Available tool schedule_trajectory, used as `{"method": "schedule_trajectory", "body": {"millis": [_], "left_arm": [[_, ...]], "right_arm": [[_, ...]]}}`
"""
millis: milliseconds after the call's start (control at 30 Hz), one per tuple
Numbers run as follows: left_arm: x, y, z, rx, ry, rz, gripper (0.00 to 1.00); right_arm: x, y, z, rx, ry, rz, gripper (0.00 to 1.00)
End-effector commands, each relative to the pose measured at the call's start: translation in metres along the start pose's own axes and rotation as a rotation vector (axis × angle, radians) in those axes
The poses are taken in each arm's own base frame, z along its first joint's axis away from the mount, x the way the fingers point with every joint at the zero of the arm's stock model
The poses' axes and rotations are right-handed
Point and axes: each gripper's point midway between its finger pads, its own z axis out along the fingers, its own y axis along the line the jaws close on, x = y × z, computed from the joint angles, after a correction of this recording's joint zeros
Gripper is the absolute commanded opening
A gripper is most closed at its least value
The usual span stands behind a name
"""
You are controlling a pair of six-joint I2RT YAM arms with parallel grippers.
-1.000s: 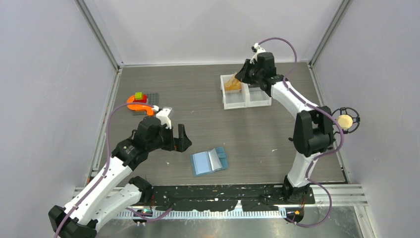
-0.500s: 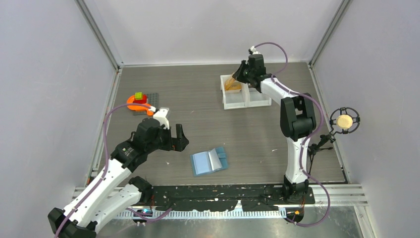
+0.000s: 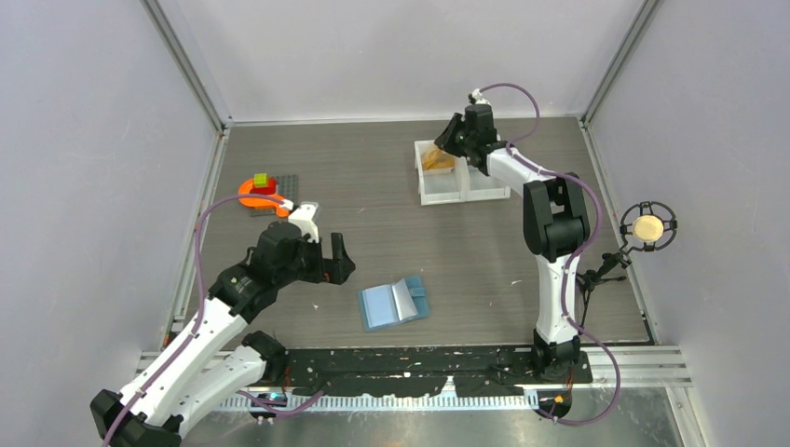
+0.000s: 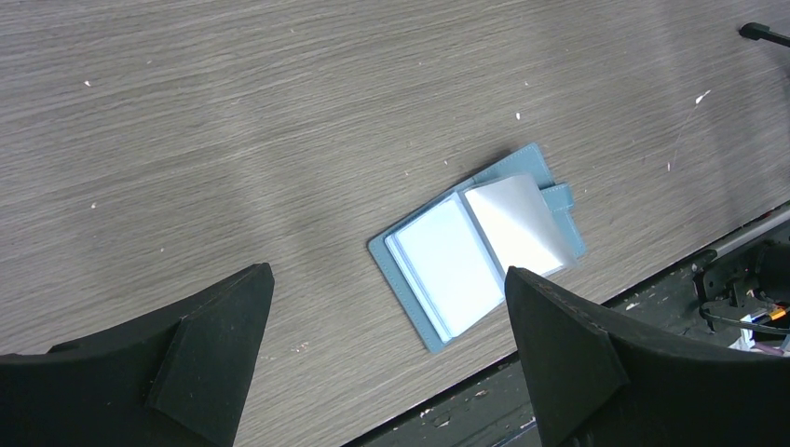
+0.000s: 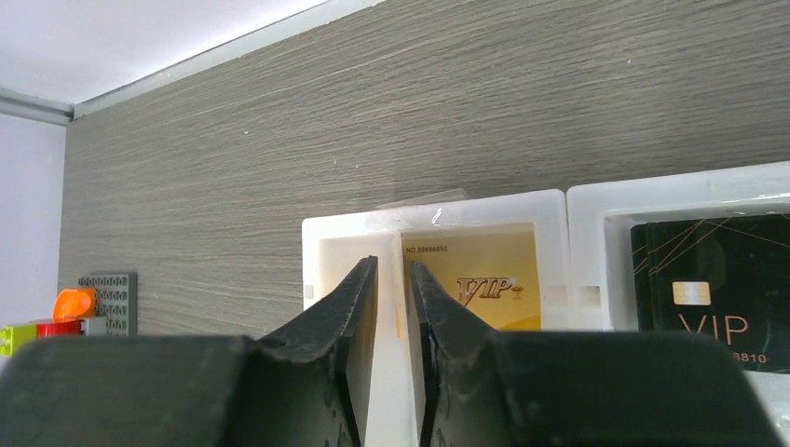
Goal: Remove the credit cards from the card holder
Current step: Place the credit card in the storage box, then remove the credit card from the card holder.
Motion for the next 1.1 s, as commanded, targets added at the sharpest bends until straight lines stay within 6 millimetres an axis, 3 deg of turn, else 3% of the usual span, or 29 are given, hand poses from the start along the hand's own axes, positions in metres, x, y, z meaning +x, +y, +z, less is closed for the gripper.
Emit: {"method": "schedule_trajectory", "body": {"millis": [0,333,567,700,733,767,833,967,1067], "left_arm": [[-0.009,0.001,0.000,-0.006,-0.032,0.007,1.00],[0.007,0.007,0.010,-0.040,0.024,-0.051,1.00],[0.025,0.009,0.019,-0.046,0.088,-0.110,1.00],[0.036,0.011,0.022,-0.051,0.123,-0.140,0.99],[0.040,0.014,0.023,-0.062,0.123,-0.149,0.99],[0.042,0.018,0.023,-0.078,0.118,-0.156,0.99],[0.046,0.024,0.024,-0.104,0.114,-0.161,0.99],[0.048,0.045,0.022,-0.209,0.083,-0.158,1.00],[0.047,0.048,0.017,-0.223,0.072,-0.158,1.00]], "right_arm": [[-0.039,0.016,-0.005,-0.015,-0.110,-0.026,0.29],[-0.078,0.028,-0.056,0.056,-0.120,-0.158,0.39],[-0.067,0.047,-0.101,0.008,-0.059,-0.167,0.39],[-0.044,0.059,-0.140,-0.014,-0.027,-0.177,0.39],[-0.025,0.056,-0.142,-0.006,0.010,-0.183,0.39],[-0.024,0.062,-0.154,-0.018,0.001,-0.188,0.39],[0.017,0.059,-0.165,-0.022,0.058,-0.193,0.40],[0.087,0.078,-0.192,-0.075,0.145,-0.248,0.43],[0.125,0.089,-0.211,-0.114,0.182,-0.269,0.45]]}}
